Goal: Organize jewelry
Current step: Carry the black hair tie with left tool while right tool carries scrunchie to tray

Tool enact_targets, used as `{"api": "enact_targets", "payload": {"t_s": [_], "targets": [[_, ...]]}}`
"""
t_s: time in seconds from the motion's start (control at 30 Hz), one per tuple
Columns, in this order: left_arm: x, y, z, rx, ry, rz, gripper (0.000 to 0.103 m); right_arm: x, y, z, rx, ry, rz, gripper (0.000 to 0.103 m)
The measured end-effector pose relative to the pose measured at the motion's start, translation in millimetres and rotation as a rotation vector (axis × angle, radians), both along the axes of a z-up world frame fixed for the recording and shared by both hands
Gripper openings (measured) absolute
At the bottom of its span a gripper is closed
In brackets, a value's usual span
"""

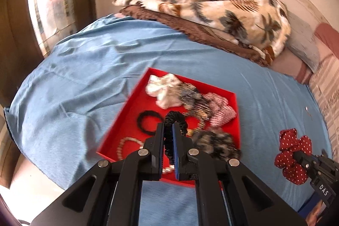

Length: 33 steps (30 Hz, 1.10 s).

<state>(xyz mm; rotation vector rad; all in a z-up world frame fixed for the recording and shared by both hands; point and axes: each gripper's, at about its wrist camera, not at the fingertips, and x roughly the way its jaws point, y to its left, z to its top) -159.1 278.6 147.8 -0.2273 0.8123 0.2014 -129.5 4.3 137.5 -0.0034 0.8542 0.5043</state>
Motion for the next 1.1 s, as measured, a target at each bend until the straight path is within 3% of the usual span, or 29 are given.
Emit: {"api": "enact_targets", "payload": {"t_s": [0.2, 0.47, 0.8, 1.1], "targets": [[2.0, 51.7, 2.7, -0.086, -0.022, 0.054, 0.007, 12.8, 36.4, 2.5, -0.002, 0.009, 0.064, 0.012], [38.6, 70.7, -17.1, -0.225, -0.021, 0.009, 0.007, 29.3, 91.0, -2.8, -0.03, 0.016, 0.146, 0.012], [115.8, 71.9, -56.4, -0.164, 0.081, -0.042, 0.007, 39.6, 157.8, -25.7, -0.086, 0.033, 0.255, 0.012], [139.6, 76.5, -74.8, -0.171, 0.09, -0.072, 0.007, 57.9, 193.0, -63.5, -0.12, 0.108, 0.281, 0.012]]}}
